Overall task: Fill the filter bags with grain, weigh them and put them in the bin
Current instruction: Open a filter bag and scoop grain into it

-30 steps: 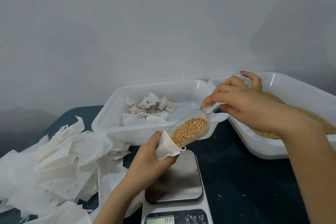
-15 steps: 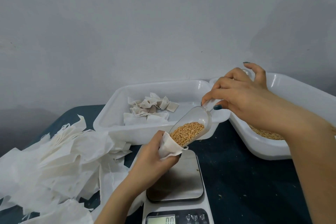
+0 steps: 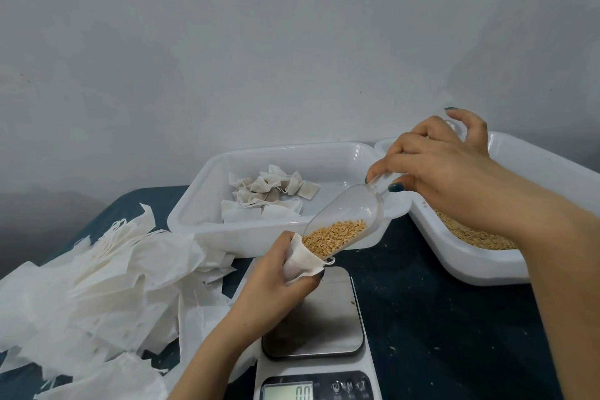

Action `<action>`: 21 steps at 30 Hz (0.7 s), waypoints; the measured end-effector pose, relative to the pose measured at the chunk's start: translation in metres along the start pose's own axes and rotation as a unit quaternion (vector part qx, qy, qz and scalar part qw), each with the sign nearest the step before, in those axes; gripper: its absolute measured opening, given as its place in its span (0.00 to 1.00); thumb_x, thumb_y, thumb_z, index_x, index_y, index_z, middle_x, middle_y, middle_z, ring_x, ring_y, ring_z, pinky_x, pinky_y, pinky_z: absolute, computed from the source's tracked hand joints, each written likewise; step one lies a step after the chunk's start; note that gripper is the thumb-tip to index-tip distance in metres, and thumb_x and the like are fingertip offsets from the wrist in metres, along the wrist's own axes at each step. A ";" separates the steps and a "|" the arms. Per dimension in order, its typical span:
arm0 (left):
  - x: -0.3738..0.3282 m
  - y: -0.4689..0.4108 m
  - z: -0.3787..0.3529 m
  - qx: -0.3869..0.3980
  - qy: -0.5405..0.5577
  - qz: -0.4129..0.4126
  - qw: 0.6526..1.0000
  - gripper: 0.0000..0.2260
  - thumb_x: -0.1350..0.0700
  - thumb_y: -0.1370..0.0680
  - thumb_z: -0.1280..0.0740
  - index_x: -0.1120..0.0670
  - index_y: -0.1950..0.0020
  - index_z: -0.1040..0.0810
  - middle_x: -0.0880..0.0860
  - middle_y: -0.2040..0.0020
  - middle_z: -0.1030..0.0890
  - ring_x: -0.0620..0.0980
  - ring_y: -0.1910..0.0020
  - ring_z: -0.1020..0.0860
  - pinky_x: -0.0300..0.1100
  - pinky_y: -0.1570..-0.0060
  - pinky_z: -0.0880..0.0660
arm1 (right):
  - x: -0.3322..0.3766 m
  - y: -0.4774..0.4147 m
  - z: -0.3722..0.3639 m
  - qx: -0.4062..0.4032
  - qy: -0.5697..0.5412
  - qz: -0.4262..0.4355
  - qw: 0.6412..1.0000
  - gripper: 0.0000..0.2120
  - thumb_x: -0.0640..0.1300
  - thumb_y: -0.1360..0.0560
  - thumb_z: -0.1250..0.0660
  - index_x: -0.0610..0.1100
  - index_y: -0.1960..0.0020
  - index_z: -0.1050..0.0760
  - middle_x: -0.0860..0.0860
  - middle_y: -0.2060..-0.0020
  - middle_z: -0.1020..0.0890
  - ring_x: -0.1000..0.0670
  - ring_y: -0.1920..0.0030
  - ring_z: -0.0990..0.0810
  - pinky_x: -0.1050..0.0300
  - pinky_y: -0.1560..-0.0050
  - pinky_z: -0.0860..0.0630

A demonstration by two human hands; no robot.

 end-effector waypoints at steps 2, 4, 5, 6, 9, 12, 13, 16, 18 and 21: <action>-0.001 0.000 0.001 -0.001 0.002 -0.001 1.000 0.13 0.48 0.28 0.30 0.48 0.47 0.27 0.42 0.59 0.20 0.40 0.67 0.25 0.37 0.67 0.27 | -0.003 0.001 -0.001 0.005 -0.008 -0.014 1.000 0.14 0.52 0.21 0.36 0.65 0.39 0.23 0.64 0.53 0.31 0.55 0.38 0.37 0.48 0.30 0.63; -0.001 0.001 0.002 -0.001 0.009 -0.002 1.000 0.12 0.48 0.28 0.30 0.48 0.47 0.27 0.44 0.60 0.20 0.40 0.68 0.25 0.37 0.68 0.27 | -0.005 0.002 -0.002 0.004 -0.017 -0.024 1.000 0.14 0.52 0.21 0.37 0.66 0.39 0.24 0.65 0.53 0.30 0.55 0.38 0.36 0.49 0.30 0.63; -0.001 0.001 0.002 -0.002 0.012 -0.003 1.000 0.12 0.48 0.28 0.30 0.48 0.48 0.27 0.44 0.61 0.20 0.41 0.68 0.25 0.37 0.68 0.27 | -0.006 0.002 -0.002 0.004 -0.021 -0.028 0.999 0.14 0.52 0.21 0.37 0.65 0.39 0.23 0.65 0.53 0.30 0.56 0.38 0.36 0.50 0.30 0.62; -0.002 0.001 0.003 -0.003 0.013 -0.004 1.000 0.12 0.47 0.29 0.30 0.47 0.49 0.27 0.44 0.61 0.21 0.41 0.68 0.25 0.37 0.69 0.27 | -0.007 0.003 -0.003 0.006 -0.024 -0.030 0.999 0.14 0.52 0.22 0.38 0.65 0.39 0.23 0.65 0.53 0.30 0.56 0.38 0.36 0.50 0.30 0.62; -0.002 0.001 0.003 -0.007 0.017 -0.006 1.000 0.11 0.45 0.30 0.31 0.45 0.51 0.28 0.45 0.64 0.21 0.43 0.70 0.26 0.36 0.70 0.28 | -0.009 0.007 -0.009 0.007 -0.047 -0.027 0.998 0.15 0.52 0.23 0.40 0.65 0.40 0.23 0.65 0.52 0.28 0.59 0.43 0.39 0.50 0.30 0.61; -0.001 0.001 0.005 -0.013 0.040 -0.002 0.999 0.11 0.46 0.31 0.32 0.45 0.52 0.27 0.45 0.66 0.22 0.44 0.72 0.26 0.37 0.71 0.29 | -0.013 0.012 -0.017 0.009 -0.098 -0.028 0.995 0.14 0.49 0.22 0.37 0.67 0.42 0.24 0.68 0.55 0.28 0.60 0.45 0.40 0.52 0.30 0.58; -0.001 0.001 0.006 -0.013 0.055 0.000 0.998 0.11 0.46 0.31 0.32 0.45 0.51 0.27 0.45 0.66 0.23 0.44 0.72 0.27 0.37 0.71 0.29 | -0.014 0.014 -0.021 0.014 -0.118 -0.033 0.992 0.15 0.47 0.22 0.36 0.69 0.44 0.26 0.69 0.55 0.29 0.61 0.46 0.39 0.55 0.31 0.58; -0.003 0.001 0.006 -0.006 0.102 -0.001 0.995 0.11 0.48 0.31 0.32 0.44 0.49 0.25 0.45 0.66 0.23 0.44 0.72 0.28 0.37 0.71 0.29 | -0.015 0.020 -0.034 0.023 -0.185 -0.053 0.981 0.19 0.44 0.20 0.36 0.71 0.47 0.30 0.69 0.55 0.27 0.62 0.49 0.38 0.59 0.36 0.53; -0.004 0.001 0.008 -0.012 0.112 -0.004 0.994 0.12 0.49 0.31 0.32 0.44 0.49 0.24 0.46 0.66 0.23 0.45 0.71 0.28 0.36 0.71 0.28 | -0.013 0.026 -0.043 0.030 -0.248 -0.067 0.966 0.20 0.43 0.20 0.37 0.71 0.47 0.30 0.69 0.51 0.25 0.64 0.45 0.36 0.59 0.37 0.51; -0.005 0.002 0.009 -0.013 0.122 -0.004 0.992 0.12 0.50 0.31 0.33 0.46 0.48 0.24 0.48 0.67 0.24 0.45 0.72 0.28 0.36 0.72 0.29 | -0.013 0.034 -0.054 0.037 -0.315 -0.089 0.944 0.17 0.46 0.21 0.37 0.71 0.47 0.29 0.70 0.48 0.24 0.64 0.41 0.36 0.58 0.38 0.50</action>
Point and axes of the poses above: each hand's wrist, its own y-axis away from the middle knuckle, its own z-axis out of the back of the hand, x = y × z, the point moved 8 cm from there along -y, towards the middle knuckle
